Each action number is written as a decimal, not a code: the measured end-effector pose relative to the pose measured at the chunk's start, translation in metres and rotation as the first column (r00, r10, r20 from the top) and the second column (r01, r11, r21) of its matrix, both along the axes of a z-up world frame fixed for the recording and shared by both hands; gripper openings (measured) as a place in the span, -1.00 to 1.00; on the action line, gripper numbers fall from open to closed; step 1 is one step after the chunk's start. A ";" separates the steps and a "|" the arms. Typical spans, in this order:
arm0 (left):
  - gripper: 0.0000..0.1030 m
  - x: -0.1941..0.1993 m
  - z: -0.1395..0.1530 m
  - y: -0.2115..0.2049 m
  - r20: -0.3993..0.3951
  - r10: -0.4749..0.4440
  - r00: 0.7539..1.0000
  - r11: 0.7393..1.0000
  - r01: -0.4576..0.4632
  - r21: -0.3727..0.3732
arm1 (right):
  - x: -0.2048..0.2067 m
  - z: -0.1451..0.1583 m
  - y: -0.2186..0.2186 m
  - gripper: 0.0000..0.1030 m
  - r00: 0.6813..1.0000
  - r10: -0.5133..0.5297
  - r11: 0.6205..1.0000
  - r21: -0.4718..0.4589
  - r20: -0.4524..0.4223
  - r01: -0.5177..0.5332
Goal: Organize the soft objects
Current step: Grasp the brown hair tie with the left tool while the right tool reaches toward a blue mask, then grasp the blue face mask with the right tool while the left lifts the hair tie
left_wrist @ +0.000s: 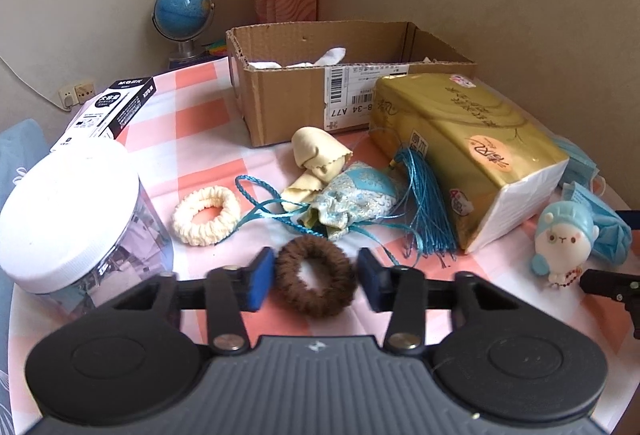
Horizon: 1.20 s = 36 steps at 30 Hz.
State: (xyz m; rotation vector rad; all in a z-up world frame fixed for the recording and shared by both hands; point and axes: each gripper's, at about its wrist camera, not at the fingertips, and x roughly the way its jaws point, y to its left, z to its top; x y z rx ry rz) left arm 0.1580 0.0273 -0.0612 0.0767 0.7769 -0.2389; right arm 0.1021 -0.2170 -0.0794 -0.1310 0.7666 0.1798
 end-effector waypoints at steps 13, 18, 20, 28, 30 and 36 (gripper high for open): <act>-0.25 -0.035 0.004 -0.006 -0.030 -0.083 0.996 0.996 0.083 -0.017 | 0.005 0.003 0.007 1.00 0.999 0.026 0.999 -0.033 -0.018 -0.027; -0.25 -0.039 0.003 -0.008 -0.029 -0.088 0.996 0.996 0.087 -0.024 | 0.016 0.004 0.012 0.96 0.996 0.090 0.994 -0.058 -0.018 -0.091; -0.25 -0.039 0.003 -0.007 -0.030 -0.088 0.996 0.996 0.087 -0.031 | 0.018 0.006 0.014 0.80 0.994 0.109 0.992 -0.058 -0.024 -0.110; -0.25 -0.037 0.003 -0.006 -0.034 -0.105 0.994 0.994 0.105 -0.023 | 0.011 0.013 0.012 0.34 0.991 0.130 0.990 -0.053 -0.042 -0.132; -0.25 -0.036 0.004 -0.006 -0.038 -0.113 0.993 0.993 0.113 -0.020 | 0.015 0.015 0.009 0.19 0.992 0.118 0.992 -0.044 -0.041 -0.120; -0.32 -0.033 0.006 -0.004 -0.061 -0.139 0.988 0.990 0.139 -0.010 | 0.018 0.018 0.005 -0.05 0.994 0.091 0.995 -0.033 -0.055 -0.093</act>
